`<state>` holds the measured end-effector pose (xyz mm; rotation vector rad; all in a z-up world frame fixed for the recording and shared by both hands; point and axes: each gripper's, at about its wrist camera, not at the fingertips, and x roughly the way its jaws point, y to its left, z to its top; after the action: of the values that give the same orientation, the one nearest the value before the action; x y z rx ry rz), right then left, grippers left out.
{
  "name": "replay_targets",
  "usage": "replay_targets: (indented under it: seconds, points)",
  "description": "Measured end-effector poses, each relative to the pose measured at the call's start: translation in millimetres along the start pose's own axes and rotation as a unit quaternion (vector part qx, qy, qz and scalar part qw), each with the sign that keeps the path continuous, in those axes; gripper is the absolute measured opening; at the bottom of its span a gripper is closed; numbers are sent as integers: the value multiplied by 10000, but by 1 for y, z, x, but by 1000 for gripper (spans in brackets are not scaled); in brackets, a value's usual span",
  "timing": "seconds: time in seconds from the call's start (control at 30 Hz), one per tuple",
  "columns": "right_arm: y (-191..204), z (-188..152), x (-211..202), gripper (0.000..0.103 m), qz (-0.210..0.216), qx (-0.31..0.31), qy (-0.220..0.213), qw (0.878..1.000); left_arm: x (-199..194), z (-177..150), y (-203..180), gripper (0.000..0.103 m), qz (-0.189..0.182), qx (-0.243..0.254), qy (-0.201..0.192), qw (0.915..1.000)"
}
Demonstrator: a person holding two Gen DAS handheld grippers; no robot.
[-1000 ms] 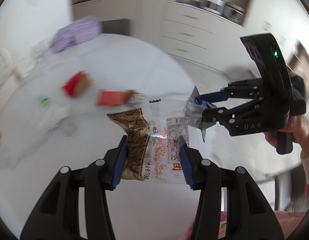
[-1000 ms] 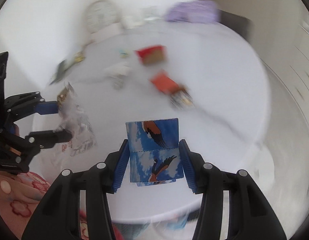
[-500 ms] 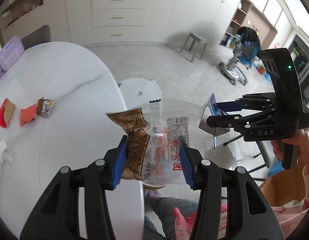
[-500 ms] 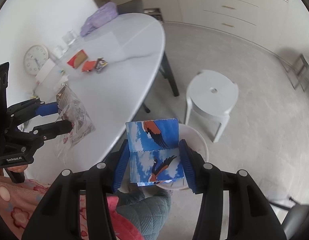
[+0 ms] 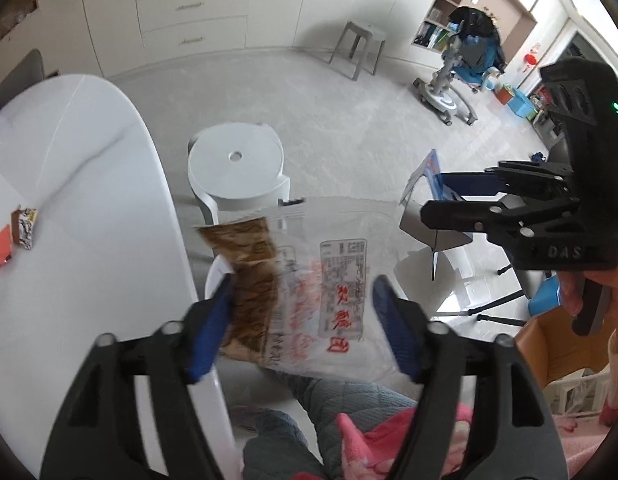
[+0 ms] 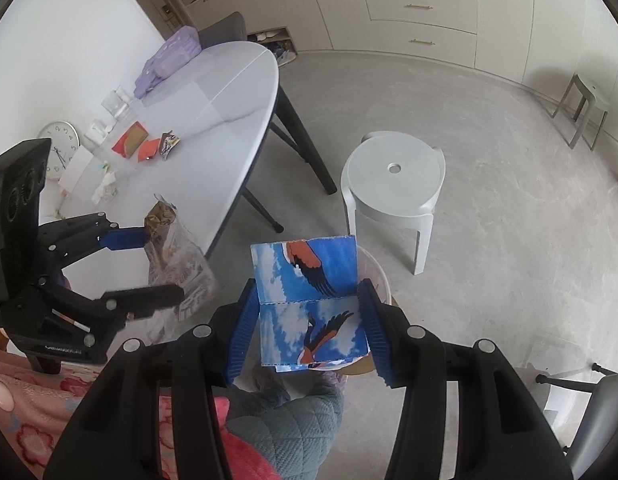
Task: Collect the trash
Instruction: 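Carry the bag and box over the bin and open both tools, then move both open tools back over the table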
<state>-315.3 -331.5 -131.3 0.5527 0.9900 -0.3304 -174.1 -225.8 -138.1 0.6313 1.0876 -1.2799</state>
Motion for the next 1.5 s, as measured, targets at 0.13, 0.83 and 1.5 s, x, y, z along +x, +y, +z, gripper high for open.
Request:
replay_targets:
  seconds: [0.13,0.83,1.5]
  points:
    - [-11,0,4,51,111,23,16,9999,9,7,-1,76,136,-94,154,9997]
    - [-12,3,28,52,251,-307,361,9986,-17,7,-4,93,494,-322,-83,9982]
    - [52,17,82,100,-357,-1053,1062,9881,-72,-33,59,95,1001,-1527,-516,9818]
